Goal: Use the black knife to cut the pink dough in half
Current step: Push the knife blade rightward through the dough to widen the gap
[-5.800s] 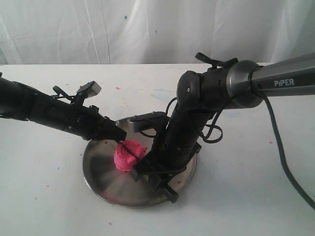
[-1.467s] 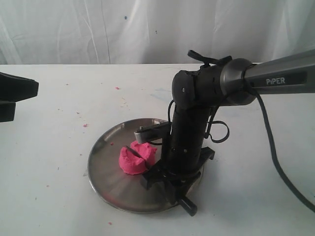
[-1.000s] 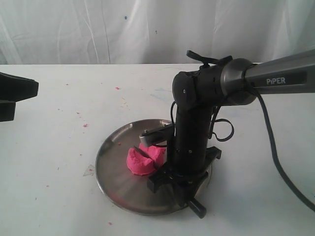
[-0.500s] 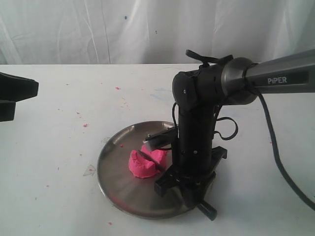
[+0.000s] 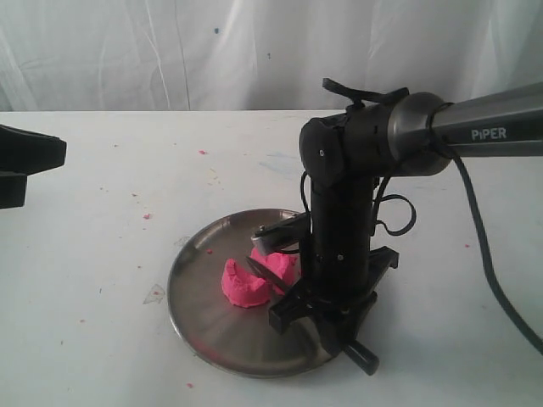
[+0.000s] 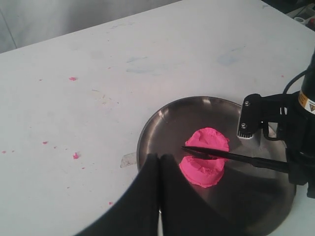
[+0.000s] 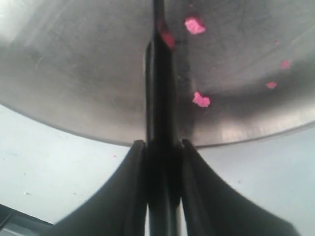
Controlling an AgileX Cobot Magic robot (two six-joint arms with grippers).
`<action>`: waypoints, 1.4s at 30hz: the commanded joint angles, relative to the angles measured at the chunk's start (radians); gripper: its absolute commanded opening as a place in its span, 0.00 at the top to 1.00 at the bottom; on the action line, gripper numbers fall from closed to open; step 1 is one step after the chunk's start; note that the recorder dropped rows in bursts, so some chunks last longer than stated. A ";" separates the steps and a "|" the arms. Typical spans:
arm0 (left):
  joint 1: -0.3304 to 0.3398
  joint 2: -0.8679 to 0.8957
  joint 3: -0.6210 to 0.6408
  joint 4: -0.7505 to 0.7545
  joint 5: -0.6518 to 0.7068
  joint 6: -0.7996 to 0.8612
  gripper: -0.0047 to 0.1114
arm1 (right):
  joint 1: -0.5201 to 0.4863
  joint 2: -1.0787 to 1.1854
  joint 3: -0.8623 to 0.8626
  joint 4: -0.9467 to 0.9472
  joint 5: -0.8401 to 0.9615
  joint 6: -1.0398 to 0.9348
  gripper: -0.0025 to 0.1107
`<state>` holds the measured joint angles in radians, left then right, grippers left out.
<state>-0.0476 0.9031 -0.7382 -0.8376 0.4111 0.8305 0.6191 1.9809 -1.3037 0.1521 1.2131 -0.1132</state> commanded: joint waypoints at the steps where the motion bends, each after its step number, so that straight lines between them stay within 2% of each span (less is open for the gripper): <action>1: -0.006 -0.008 0.004 -0.016 0.005 -0.005 0.96 | -0.001 -0.013 0.031 0.013 0.008 0.009 0.98; 8: -0.006 -0.008 0.004 -0.018 0.005 -0.007 0.96 | -0.001 -0.013 0.090 0.007 0.008 0.009 0.98; 21: -0.006 -0.008 0.004 -0.021 0.005 -0.012 0.96 | -0.001 -0.069 0.092 0.015 0.008 0.002 0.98; 27: -0.006 -0.008 0.004 -0.021 0.005 -0.012 0.96 | -0.001 -0.083 0.092 0.078 0.008 -0.024 0.98; 38: -0.006 -0.008 0.004 -0.021 0.007 -0.012 0.96 | 0.002 -0.083 0.092 0.086 0.008 -0.029 0.98; 42: -0.006 -0.008 0.004 -0.021 0.007 -0.012 0.96 | 0.002 -0.083 0.092 0.154 0.008 -0.085 0.98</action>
<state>-0.0476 0.9031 -0.7382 -0.8376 0.4091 0.8231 0.6208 1.9109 -1.2149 0.2576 1.2133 -0.1528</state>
